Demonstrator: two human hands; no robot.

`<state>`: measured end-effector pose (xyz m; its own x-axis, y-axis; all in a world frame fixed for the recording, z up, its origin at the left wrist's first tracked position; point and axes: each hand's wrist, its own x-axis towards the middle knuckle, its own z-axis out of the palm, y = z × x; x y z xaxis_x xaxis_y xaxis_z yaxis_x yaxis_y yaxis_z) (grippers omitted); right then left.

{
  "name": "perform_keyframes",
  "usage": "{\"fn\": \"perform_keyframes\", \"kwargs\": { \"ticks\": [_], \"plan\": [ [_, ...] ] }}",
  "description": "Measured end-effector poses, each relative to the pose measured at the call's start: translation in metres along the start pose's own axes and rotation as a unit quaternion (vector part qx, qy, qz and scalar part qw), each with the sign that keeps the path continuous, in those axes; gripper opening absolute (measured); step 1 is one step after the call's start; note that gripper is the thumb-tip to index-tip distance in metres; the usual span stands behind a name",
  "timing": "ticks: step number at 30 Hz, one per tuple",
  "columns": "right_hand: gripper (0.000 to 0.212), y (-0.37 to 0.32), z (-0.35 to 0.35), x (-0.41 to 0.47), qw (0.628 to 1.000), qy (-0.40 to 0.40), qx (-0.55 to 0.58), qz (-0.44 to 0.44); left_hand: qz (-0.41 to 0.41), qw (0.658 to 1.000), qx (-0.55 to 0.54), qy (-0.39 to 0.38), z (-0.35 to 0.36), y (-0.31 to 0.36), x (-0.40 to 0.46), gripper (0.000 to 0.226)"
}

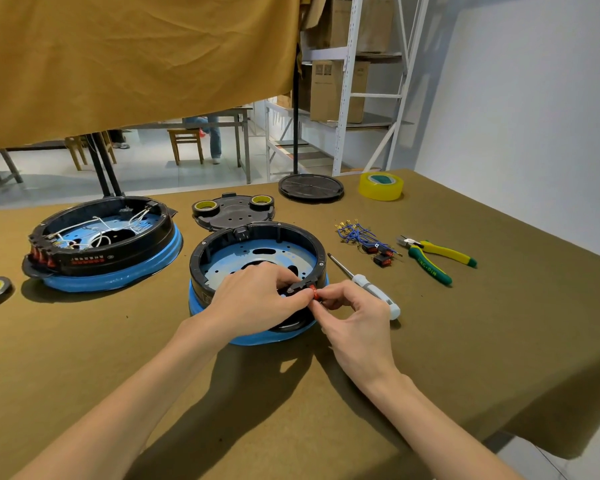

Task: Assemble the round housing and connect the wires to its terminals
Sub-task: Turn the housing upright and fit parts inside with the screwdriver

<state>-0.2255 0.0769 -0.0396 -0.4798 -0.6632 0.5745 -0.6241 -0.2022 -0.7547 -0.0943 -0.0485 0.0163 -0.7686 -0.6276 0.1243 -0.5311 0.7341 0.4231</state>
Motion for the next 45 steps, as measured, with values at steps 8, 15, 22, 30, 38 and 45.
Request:
{"fn": "perform_keyframes", "kwargs": {
  "ticks": [8,15,22,30,38,45],
  "plan": [
    [0.016,-0.001,0.000,0.000,0.999,-0.011,-0.017,-0.026,-0.009,0.993,-0.023,-0.112,-0.014,-0.003,0.015,0.048],
    [0.024,-0.003,0.002,0.001,0.999,-0.018,-0.028,0.013,-0.040,0.988,-0.091,-0.119,-0.008,-0.007,0.019,0.054],
    [0.011,-0.002,0.002,0.001,0.998,-0.027,-0.053,0.034,-0.039,0.988,-0.094,-0.113,-0.006,-0.005,0.018,0.045],
    [0.011,-0.002,0.002,0.002,0.997,-0.035,-0.055,0.051,-0.032,0.990,-0.105,-0.084,-0.005,-0.003,0.018,0.036],
    [0.008,-0.002,0.005,0.004,0.995,-0.028,-0.078,0.051,-0.019,0.993,-0.105,-0.058,-0.002,-0.002,0.017,0.025],
    [0.011,-0.002,0.006,0.002,0.994,-0.031,-0.101,0.042,-0.027,0.996,-0.084,-0.027,0.003,-0.003,0.018,0.026]
  ]
}}
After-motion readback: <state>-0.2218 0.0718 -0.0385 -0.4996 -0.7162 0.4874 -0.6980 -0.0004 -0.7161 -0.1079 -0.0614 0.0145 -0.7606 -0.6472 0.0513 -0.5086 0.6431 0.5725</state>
